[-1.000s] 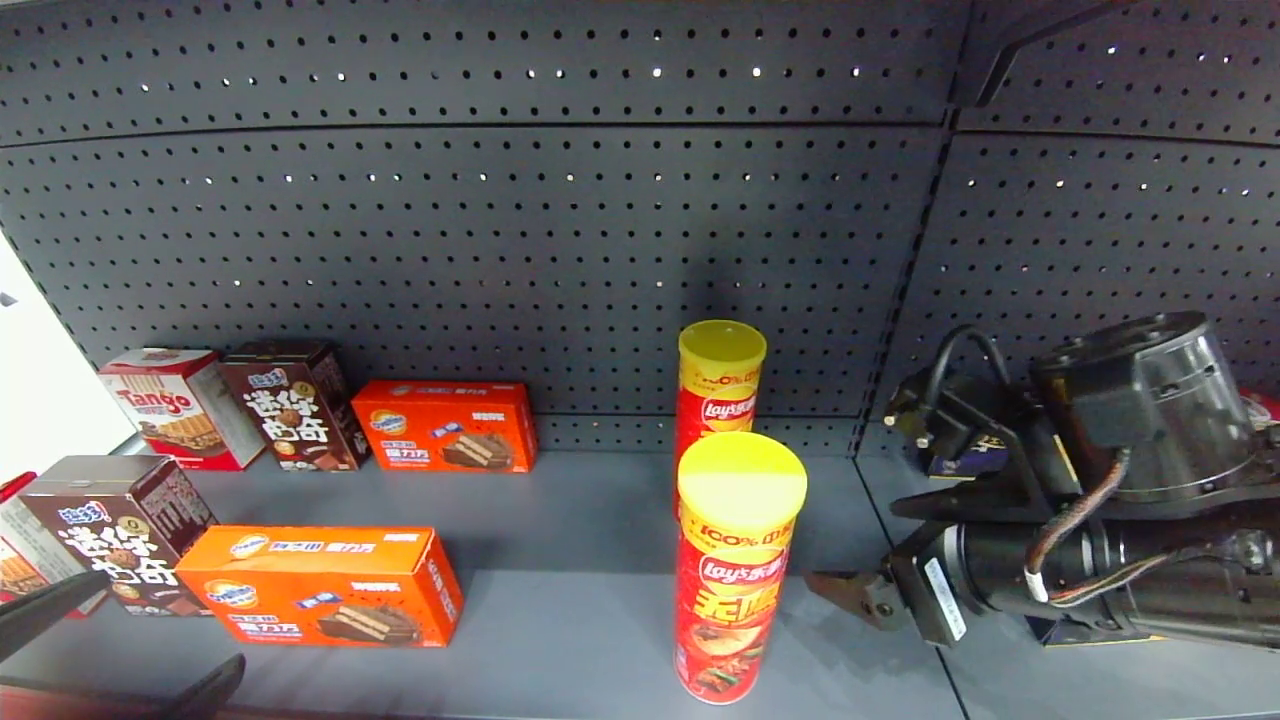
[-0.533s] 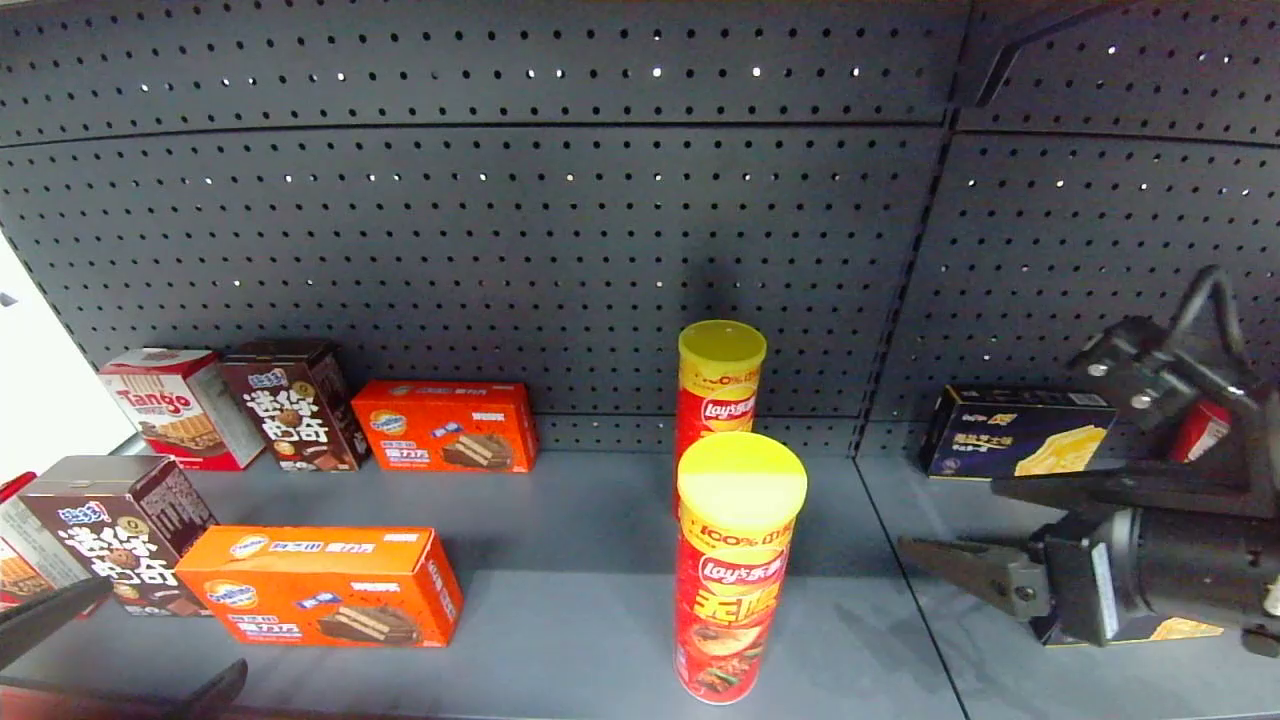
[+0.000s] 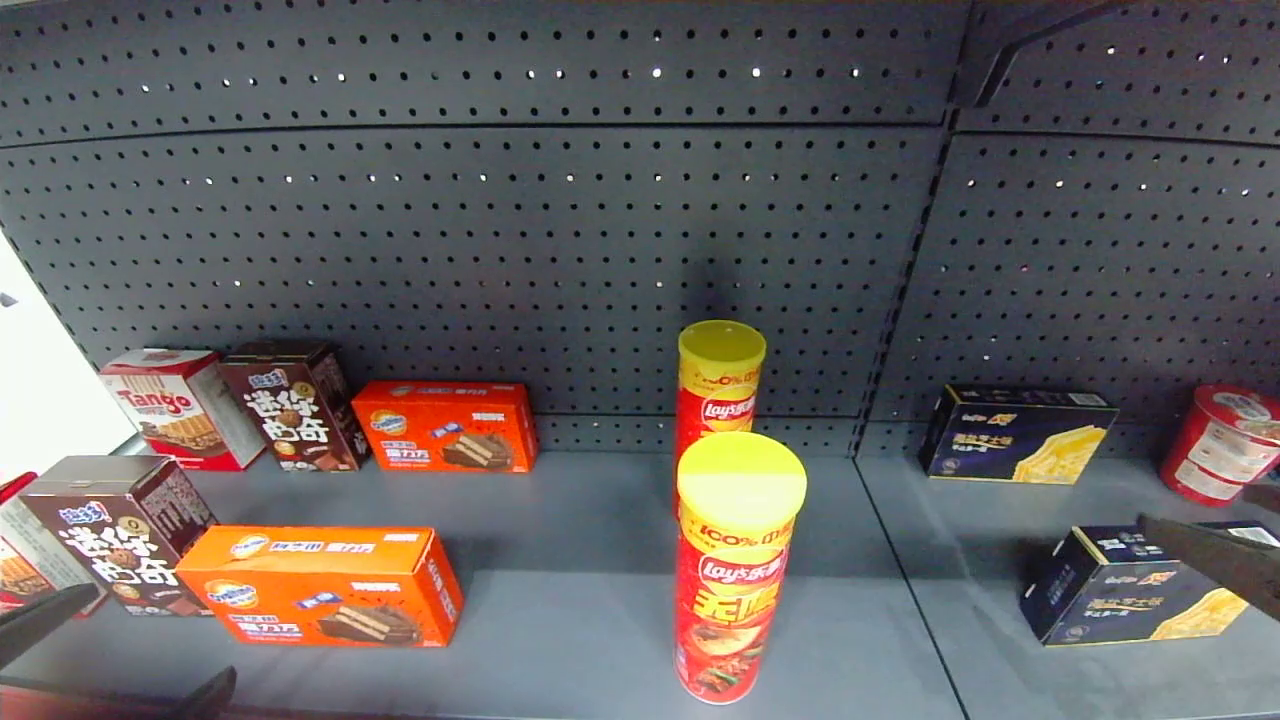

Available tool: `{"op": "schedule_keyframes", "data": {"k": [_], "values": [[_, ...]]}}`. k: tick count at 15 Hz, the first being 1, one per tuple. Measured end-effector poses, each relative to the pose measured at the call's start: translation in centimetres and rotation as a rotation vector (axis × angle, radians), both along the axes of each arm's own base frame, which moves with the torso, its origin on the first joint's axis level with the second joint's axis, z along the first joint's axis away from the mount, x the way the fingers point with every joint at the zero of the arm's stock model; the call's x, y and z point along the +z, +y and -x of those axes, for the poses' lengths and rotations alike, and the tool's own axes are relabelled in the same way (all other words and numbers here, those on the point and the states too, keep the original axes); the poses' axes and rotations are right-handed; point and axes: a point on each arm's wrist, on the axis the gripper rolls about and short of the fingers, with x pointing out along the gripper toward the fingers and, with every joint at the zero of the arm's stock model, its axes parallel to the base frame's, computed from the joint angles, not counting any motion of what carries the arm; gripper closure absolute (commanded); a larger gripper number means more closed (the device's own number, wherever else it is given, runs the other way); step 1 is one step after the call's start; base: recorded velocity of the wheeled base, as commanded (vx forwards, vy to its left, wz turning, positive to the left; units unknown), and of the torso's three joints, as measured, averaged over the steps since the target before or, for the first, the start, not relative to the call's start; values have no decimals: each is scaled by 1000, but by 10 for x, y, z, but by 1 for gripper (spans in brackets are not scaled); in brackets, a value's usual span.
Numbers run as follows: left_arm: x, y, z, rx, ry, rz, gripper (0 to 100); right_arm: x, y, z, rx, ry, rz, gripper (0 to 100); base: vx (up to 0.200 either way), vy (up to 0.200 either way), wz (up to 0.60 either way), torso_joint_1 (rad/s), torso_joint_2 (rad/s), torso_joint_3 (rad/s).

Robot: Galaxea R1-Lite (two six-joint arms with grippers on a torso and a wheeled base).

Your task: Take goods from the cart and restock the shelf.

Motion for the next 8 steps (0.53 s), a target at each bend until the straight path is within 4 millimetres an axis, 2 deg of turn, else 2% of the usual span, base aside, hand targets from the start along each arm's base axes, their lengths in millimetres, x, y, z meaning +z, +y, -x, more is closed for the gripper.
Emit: {"op": "schedule_keyframes", "data": {"k": [5, 8], "values": [[-8, 1, 7, 19, -5, -3, 0, -25, -29, 47, -220, -93, -51, 0, 0, 0, 0, 0, 0, 0], [-17, 2, 13, 44, -7, -6, 0, -53, -36, 75, -362, -148, -53, 0, 0, 0, 0, 0, 0, 0]]}}
